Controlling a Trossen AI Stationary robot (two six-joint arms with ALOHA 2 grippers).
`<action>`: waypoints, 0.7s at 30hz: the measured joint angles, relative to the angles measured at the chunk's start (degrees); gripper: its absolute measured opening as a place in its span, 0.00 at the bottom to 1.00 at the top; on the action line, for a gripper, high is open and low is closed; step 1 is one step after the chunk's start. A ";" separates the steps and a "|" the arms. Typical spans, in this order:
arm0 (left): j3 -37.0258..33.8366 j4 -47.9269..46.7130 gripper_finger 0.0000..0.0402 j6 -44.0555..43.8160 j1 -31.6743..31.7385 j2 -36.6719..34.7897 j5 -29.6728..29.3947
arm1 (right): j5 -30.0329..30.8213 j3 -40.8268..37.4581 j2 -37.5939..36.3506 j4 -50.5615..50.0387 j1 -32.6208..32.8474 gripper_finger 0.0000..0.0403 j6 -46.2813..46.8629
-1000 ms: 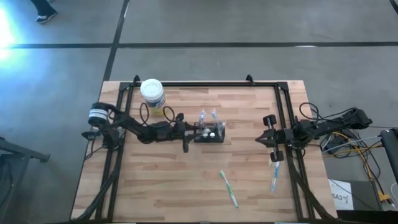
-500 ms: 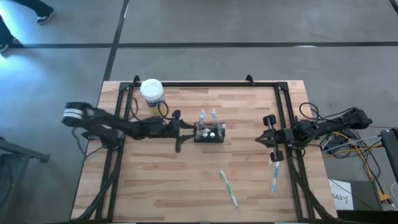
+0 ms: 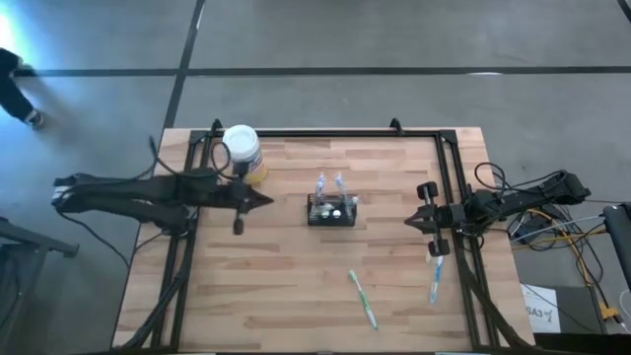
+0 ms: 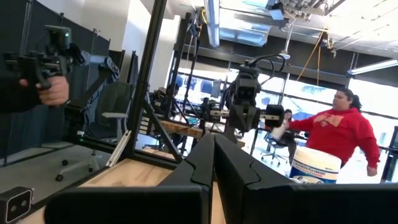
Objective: Pick & Place toothbrushing station
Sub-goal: Put the green toothbrush into the wire organizer
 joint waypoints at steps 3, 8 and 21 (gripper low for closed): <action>0.71 -5.60 0.02 -0.03 0.00 -3.91 0.00 | 0.00 0.00 0.00 0.00 0.00 0.02 0.00; 0.58 -6.79 0.01 -0.09 0.02 -9.64 3.67 | 0.00 0.00 0.00 0.00 -0.01 0.02 -0.01; -10.05 6.68 0.00 -5.63 0.00 -21.45 9.15 | 0.00 0.00 0.00 0.02 0.00 0.02 0.79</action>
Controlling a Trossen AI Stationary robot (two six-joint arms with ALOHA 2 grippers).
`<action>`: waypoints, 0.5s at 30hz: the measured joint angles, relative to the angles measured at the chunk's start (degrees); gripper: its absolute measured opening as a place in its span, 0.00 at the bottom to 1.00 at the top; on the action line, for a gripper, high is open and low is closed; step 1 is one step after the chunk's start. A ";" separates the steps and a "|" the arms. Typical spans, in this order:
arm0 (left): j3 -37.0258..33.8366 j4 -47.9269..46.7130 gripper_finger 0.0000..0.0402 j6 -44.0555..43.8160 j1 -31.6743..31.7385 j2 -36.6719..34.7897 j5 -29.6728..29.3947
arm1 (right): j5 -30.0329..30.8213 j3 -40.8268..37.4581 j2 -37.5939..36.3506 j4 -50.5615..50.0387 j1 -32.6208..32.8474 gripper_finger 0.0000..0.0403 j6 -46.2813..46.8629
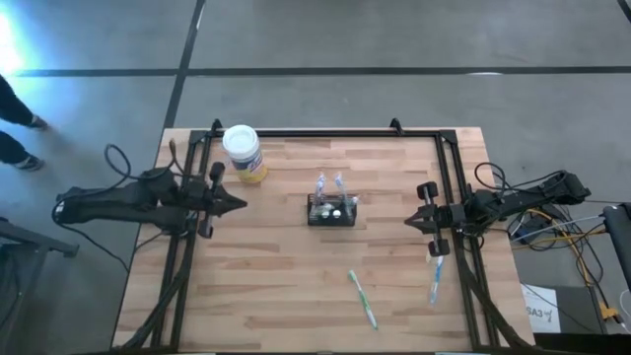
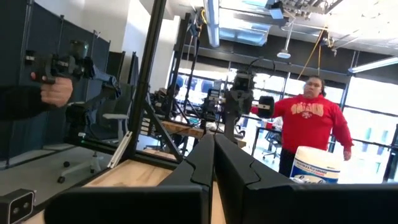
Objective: Pick & Place toothbrushing station
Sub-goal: Put the green toothbrush into the wire organizer
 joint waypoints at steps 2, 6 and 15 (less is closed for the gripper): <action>-2.53 1.29 0.00 -0.78 0.01 -2.60 1.39 | 0.00 0.00 0.00 -0.02 -0.01 0.02 0.24; -6.65 3.79 0.00 -4.33 0.00 -7.04 2.93 | 0.00 0.00 0.00 -0.05 -0.01 0.02 0.28; -15.31 10.42 0.00 -4.63 0.00 -10.19 1.48 | 5.31 0.00 -0.02 -0.62 -0.02 0.02 1.74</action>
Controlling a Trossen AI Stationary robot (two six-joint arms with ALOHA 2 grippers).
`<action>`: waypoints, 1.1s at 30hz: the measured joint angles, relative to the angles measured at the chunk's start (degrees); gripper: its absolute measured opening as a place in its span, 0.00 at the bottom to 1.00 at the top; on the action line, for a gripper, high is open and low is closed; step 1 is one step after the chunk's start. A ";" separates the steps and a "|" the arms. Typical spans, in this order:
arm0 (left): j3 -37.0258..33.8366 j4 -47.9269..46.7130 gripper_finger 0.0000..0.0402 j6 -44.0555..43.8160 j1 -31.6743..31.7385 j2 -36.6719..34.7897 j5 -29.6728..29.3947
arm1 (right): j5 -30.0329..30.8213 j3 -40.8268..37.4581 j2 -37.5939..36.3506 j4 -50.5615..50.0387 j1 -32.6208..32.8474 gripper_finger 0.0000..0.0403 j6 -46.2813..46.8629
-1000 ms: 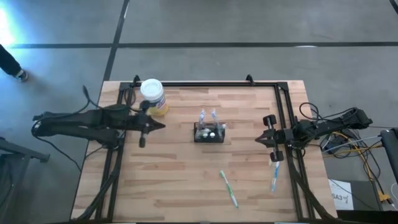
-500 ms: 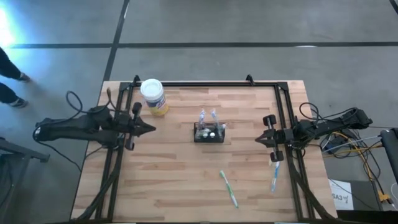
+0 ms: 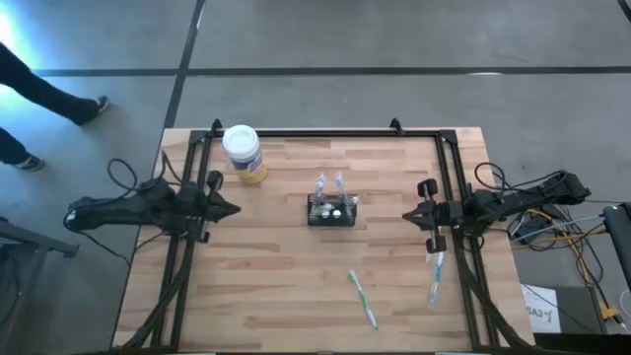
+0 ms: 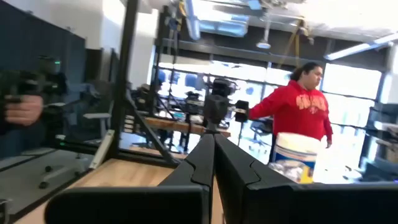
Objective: Pick & Place toothbrushing station
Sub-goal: Put the green toothbrush into the wire organizer
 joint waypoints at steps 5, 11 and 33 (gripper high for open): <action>-4.21 3.47 0.00 0.77 0.02 -0.16 1.08 | 0.77 0.00 0.00 -0.55 -0.01 0.02 0.00; -8.05 4.59 0.00 -0.42 0.02 -0.72 2.32 | 0.79 0.00 -0.03 -0.56 -0.02 0.02 -0.13; -9.97 3.57 0.01 -0.69 0.00 -1.59 2.12 | 0.92 -0.01 0.35 -0.53 0.02 0.02 -1.84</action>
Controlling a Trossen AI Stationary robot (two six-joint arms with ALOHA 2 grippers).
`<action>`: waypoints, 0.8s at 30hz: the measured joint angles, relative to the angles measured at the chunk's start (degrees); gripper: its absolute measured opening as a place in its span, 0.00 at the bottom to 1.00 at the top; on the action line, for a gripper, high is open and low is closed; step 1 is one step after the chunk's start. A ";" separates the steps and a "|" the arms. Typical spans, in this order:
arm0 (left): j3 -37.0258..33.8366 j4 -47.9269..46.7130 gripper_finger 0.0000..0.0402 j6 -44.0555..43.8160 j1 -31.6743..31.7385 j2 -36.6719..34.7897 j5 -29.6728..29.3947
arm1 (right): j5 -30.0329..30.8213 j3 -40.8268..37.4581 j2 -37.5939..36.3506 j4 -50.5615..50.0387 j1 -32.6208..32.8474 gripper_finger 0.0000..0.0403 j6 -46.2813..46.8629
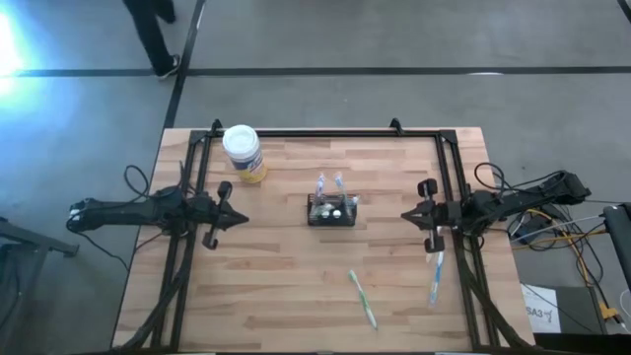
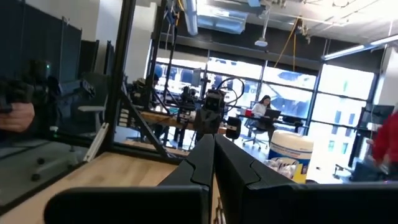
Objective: Pick & Place toothbrushing station
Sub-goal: Put the green toothbrush into the wire organizer
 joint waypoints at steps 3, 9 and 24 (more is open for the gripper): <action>0.00 -0.01 0.01 -0.15 0.01 0.00 -0.05 | 0.14 0.02 0.04 1.20 0.00 0.02 -0.62; -0.02 -0.98 0.02 -0.85 0.01 0.04 -0.11 | 0.31 8.38 1.85 -2.00 0.02 0.02 -2.96; -0.09 -2.68 0.02 -1.57 0.01 0.07 -0.25 | 15.24 51.45 26.42 -56.36 0.60 0.02 16.32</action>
